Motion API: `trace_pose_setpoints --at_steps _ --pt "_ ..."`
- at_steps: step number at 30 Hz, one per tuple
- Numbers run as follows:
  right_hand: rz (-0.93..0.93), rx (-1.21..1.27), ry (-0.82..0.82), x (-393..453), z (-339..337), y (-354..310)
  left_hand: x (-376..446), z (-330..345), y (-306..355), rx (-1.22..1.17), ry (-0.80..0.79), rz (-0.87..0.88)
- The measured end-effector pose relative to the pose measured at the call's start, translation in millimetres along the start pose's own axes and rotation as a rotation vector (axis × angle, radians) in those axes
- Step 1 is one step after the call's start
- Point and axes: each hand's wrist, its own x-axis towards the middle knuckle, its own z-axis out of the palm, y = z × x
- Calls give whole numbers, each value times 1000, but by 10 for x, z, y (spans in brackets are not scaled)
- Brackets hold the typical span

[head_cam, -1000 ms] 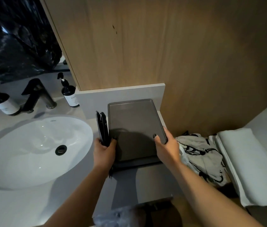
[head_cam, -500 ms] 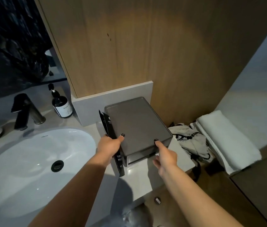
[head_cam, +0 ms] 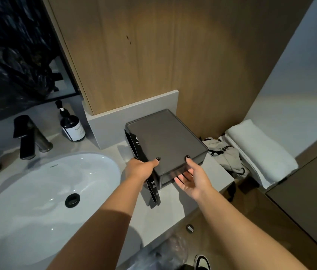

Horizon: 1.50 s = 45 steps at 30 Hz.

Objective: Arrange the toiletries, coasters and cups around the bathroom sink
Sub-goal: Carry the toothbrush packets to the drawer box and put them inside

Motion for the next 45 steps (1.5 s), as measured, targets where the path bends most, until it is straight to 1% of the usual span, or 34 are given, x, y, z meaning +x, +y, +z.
trace_pose_setpoints --at_steps 4,11,17,24,31,35,37,40,45 --pt "1 50 4 -58 -13 18 32 -16 33 -56 -21 -28" --pt "-27 -16 73 -241 -284 95 -4 -5 18 -128 -24 -33" --pt "-68 -29 72 -433 -539 171 11 -16 -3 -104 -24 -42" --pt "-117 5 102 -597 -678 262 -17 -24 7 -141 -41 -27" --pt "-179 -31 155 -731 -951 368 -55 -61 80 -137 -118 -50" --pt "-181 4 179 -792 -1157 427 -72 -57 70 -137 -100 -42" --pt "-172 15 159 -828 -1230 416 -84 -56 57 -129 -80 -33" --pt "-164 1 121 -878 -1261 392 -130 -29 30 -106 -44 -4" --pt "-124 -60 111 -923 -1300 324 -171 -15 -27 -45 14 39"
